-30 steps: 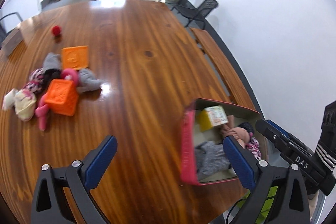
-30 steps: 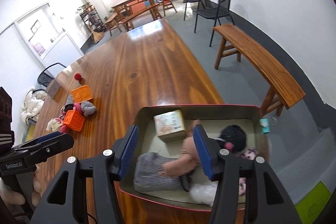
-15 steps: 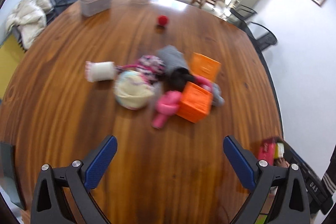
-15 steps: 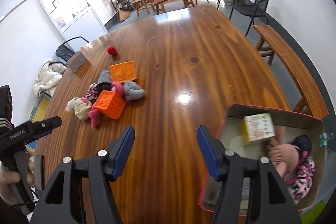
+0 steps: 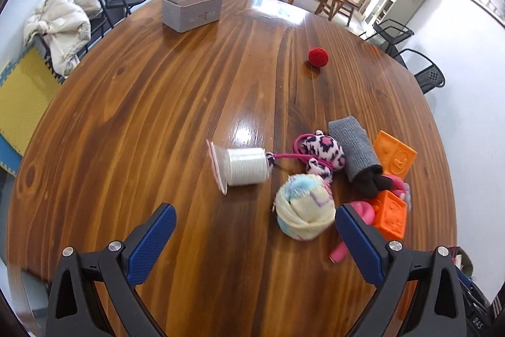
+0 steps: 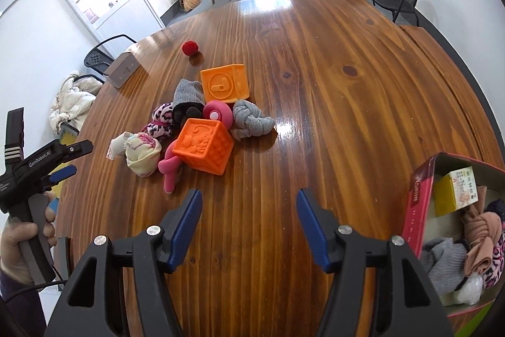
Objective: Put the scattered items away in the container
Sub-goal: 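Move both open tools back over the table toward the remaining items, then grasp the white tape roll with the left tool while the right tool grasps an orange rubber cube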
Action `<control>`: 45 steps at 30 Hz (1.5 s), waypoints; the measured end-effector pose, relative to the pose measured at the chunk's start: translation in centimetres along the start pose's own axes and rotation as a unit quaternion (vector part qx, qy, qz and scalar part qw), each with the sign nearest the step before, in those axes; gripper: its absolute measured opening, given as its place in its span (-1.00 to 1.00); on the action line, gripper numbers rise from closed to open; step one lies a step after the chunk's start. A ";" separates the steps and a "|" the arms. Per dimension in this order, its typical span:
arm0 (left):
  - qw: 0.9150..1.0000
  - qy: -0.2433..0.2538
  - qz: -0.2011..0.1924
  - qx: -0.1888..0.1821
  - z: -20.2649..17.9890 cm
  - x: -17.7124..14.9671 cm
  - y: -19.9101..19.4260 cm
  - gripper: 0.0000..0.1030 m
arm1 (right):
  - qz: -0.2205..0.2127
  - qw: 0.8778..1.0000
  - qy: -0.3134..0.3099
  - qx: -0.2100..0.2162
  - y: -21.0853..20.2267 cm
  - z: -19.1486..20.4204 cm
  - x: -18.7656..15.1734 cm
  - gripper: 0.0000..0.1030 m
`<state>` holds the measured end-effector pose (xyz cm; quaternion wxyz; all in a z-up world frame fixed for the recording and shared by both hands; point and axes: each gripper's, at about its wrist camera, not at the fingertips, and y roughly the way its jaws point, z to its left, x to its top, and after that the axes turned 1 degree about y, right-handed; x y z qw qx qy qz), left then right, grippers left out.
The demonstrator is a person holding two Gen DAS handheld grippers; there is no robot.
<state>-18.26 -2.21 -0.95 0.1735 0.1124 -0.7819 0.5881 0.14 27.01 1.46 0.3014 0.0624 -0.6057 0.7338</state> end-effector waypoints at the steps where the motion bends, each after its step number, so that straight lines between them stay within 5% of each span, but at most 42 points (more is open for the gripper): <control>1: 1.000 0.003 0.003 -0.001 0.1 0.3 0.5 0.98 | 0.002 1.000 0.004 -0.003 0.2 0.1 0.0 0.29; 12: 1.000 0.012 0.023 -0.004 1.1 3.1 5.2 0.96 | 0.024 0.998 0.040 -0.040 2.2 0.4 -0.4 0.29; 15: 0.999 0.013 0.035 0.003 1.5 3.4 6.5 0.52 | 0.027 0.998 0.040 -0.040 2.8 1.0 -0.1 0.29; 16: 0.999 0.013 0.045 0.003 1.6 3.4 7.1 0.18 | 0.027 0.998 0.039 -0.039 3.0 1.2 0.0 0.29; 21: 0.998 0.027 0.051 -0.012 1.4 2.8 8.0 -0.04 | 0.027 0.999 0.025 -0.033 4.1 3.0 0.7 0.29; 43: 0.999 0.002 0.037 -0.033 3.4 1.5 3.7 -0.06 | 0.033 0.999 0.027 -0.026 12.3 6.7 5.1 0.31; 45: 0.999 0.004 0.037 -0.035 3.0 1.2 3.4 -0.06 | 0.029 0.999 0.022 -0.020 12.1 6.6 5.0 0.17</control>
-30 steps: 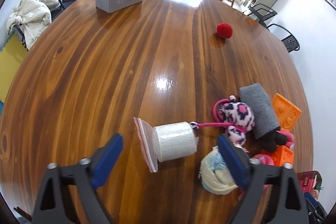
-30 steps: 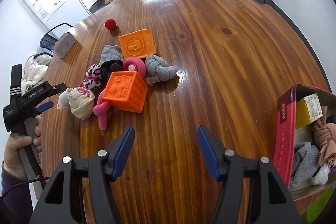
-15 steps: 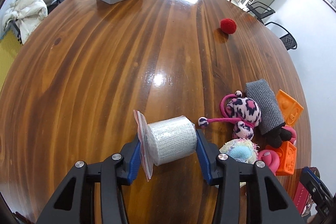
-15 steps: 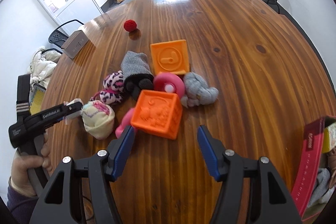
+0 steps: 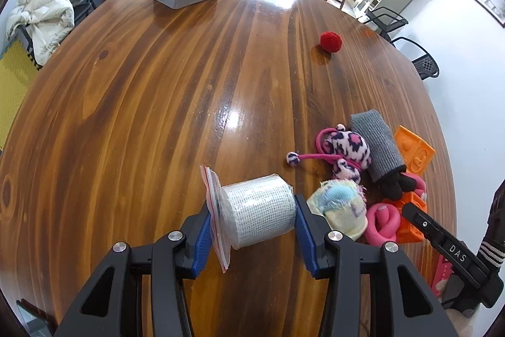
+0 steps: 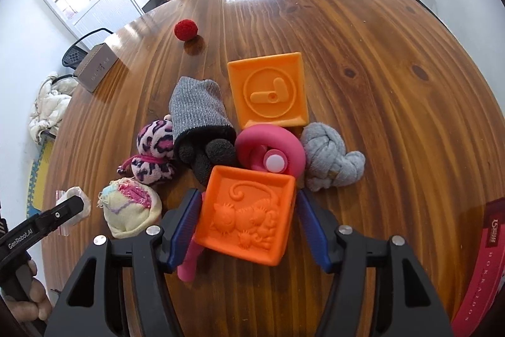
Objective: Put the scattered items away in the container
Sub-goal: 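Grasp the white tape roll with the left tool while the right tool grasps an orange rubber cube, then carry the tape roll and orange cube into the red-rimmed box and open both tools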
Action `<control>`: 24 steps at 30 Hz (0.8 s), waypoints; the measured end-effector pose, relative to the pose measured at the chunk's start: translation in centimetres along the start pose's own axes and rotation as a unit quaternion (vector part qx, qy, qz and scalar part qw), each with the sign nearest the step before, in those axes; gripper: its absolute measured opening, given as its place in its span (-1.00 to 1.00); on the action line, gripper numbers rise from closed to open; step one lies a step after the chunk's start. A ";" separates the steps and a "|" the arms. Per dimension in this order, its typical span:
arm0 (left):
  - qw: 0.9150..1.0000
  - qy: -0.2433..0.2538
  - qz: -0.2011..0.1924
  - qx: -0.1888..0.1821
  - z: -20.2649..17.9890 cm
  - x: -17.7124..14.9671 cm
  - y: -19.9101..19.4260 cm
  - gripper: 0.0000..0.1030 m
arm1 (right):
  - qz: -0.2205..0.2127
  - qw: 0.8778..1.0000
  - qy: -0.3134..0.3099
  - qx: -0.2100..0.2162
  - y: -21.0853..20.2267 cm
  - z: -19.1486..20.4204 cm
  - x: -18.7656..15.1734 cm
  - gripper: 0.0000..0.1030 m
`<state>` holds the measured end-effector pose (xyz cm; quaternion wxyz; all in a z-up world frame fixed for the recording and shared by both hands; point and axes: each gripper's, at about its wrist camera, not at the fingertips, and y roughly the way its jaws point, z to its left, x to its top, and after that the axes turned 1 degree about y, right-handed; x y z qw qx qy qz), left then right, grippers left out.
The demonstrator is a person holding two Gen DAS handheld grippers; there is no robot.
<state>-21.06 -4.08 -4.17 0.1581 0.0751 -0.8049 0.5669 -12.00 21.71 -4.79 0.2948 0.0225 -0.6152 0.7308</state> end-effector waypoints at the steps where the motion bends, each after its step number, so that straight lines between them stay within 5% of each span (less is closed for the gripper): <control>1: 1.000 0.002 0.000 0.000 -0.3 -0.2 -0.1 -0.06 | -0.002 1.000 -0.004 0.002 -0.2 0.0 -0.1 0.16; 12: 1.000 0.025 -0.013 -0.004 -3.5 -2.0 -2.2 -0.06 | -0.006 1.000 -0.021 0.000 -3.4 -2.6 -2.5 0.11; 24: 0.995 0.091 -0.026 -0.040 -13.0 -5.8 -5.1 -0.06 | -0.084 0.996 -0.005 0.024 -13.3 -7.6 -4.5 0.11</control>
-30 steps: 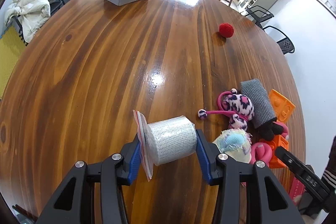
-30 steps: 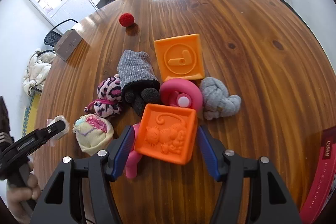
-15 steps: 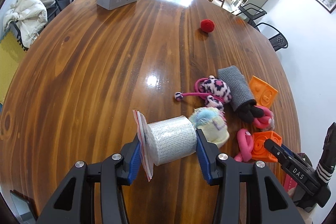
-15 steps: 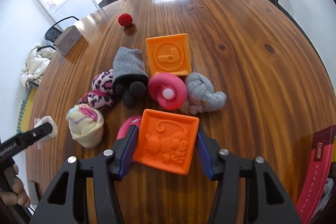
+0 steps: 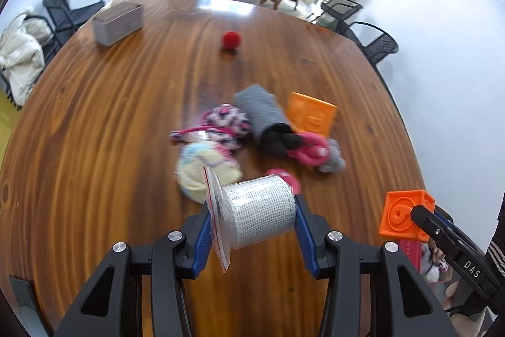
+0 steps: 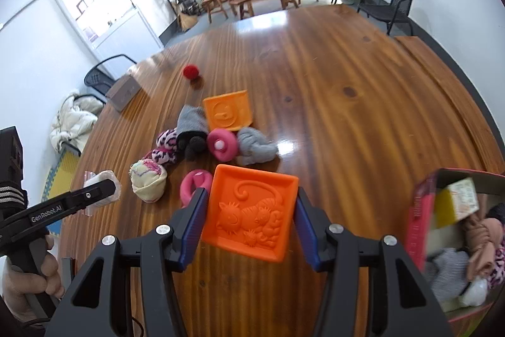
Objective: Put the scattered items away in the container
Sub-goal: 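Carry the tape roll and orange cube into the red-rimmed box and open both tools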
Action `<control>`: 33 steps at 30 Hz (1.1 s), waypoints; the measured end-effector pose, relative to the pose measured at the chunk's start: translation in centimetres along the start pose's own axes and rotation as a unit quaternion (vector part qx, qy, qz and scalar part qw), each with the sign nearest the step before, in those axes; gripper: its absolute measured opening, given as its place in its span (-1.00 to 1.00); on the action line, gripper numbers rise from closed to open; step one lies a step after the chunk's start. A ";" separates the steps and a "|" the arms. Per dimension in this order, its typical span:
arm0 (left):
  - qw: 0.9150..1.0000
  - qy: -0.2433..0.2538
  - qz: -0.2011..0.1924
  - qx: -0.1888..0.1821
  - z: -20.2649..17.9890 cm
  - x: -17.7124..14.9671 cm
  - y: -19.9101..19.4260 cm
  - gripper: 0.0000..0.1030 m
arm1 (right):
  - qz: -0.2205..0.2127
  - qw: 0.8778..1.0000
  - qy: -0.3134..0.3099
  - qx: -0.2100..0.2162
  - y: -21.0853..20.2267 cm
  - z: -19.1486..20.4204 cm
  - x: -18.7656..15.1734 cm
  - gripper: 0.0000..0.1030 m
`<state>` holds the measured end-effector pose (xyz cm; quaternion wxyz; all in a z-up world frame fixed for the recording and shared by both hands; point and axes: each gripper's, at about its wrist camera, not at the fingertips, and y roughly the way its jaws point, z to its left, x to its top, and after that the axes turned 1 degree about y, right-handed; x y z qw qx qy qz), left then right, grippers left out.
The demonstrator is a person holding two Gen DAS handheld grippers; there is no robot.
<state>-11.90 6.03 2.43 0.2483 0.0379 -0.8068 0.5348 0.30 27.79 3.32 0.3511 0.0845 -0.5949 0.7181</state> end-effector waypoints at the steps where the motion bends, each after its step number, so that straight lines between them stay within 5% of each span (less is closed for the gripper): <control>1: 1.000 0.011 0.000 -0.007 -1.4 -0.3 0.0 -0.06 | -0.008 1.000 0.005 -0.003 -1.0 -0.8 -0.1 0.11; 19: 0.981 0.154 0.027 -0.114 -24.5 -6.3 1.9 -0.06 | -0.080 0.982 0.131 -0.107 -15.2 -20.6 -6.0 0.11; 30: 0.971 0.192 0.028 -0.138 -33.3 -8.7 4.1 -0.05 | -0.081 0.983 0.125 -0.111 -17.3 -25.2 -7.7 0.12; 31: 0.971 0.194 0.030 -0.136 -33.7 -8.8 4.4 0.00 | -0.081 0.983 0.123 -0.111 -17.3 -25.4 -7.6 0.12; 33: 0.970 0.200 0.049 -0.127 -34.5 -9.0 5.7 0.52 | -0.076 0.984 0.125 -0.105 -17.0 -26.2 -7.5 0.18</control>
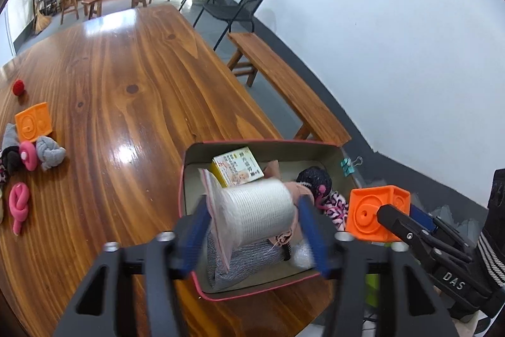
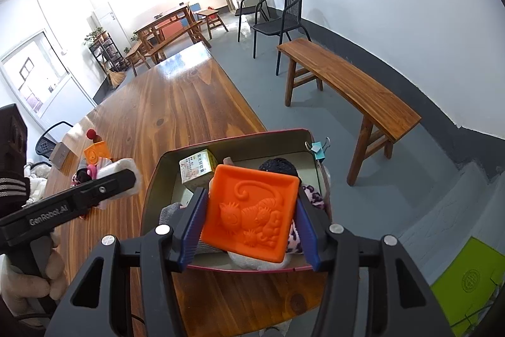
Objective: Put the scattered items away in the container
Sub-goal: 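Carry the tape roll and orange cube into the red-rimmed box and open both tools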
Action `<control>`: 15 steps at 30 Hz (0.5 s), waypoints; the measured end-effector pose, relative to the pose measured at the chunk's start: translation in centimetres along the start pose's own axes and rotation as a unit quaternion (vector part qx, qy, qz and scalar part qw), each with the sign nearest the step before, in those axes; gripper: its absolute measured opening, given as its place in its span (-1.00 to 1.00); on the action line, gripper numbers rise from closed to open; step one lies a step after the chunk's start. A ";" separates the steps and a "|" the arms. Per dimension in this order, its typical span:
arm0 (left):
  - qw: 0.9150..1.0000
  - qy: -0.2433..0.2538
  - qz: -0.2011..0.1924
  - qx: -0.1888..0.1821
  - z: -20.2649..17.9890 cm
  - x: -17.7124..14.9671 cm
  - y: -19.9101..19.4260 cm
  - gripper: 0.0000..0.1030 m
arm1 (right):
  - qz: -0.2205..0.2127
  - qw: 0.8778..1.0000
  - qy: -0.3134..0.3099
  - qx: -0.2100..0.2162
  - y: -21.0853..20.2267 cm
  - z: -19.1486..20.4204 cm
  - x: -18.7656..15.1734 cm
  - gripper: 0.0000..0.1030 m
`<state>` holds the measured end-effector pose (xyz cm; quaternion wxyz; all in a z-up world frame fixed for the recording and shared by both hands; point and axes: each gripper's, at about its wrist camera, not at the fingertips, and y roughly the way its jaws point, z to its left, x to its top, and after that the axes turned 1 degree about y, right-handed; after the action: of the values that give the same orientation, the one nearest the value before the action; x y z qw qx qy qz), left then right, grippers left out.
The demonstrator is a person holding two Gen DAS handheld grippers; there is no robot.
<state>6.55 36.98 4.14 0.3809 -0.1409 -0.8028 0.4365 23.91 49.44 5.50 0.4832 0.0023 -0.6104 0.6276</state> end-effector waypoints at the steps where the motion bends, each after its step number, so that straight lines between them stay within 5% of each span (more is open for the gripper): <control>1: 1.000 -0.002 0.005 0.006 0.0 -0.1 0.4 0.70 | 0.006 1.000 0.003 0.003 0.3 -0.2 0.1 0.18; 15: 0.997 -0.068 -0.011 0.047 4.1 -1.3 -1.9 0.70 | 0.011 0.999 0.028 0.017 1.5 -1.1 0.8 0.38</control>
<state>4.66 32.74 3.67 0.3366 -0.0839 -0.8071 0.4777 23.23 51.09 4.53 0.4929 -0.0139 -0.5859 0.6431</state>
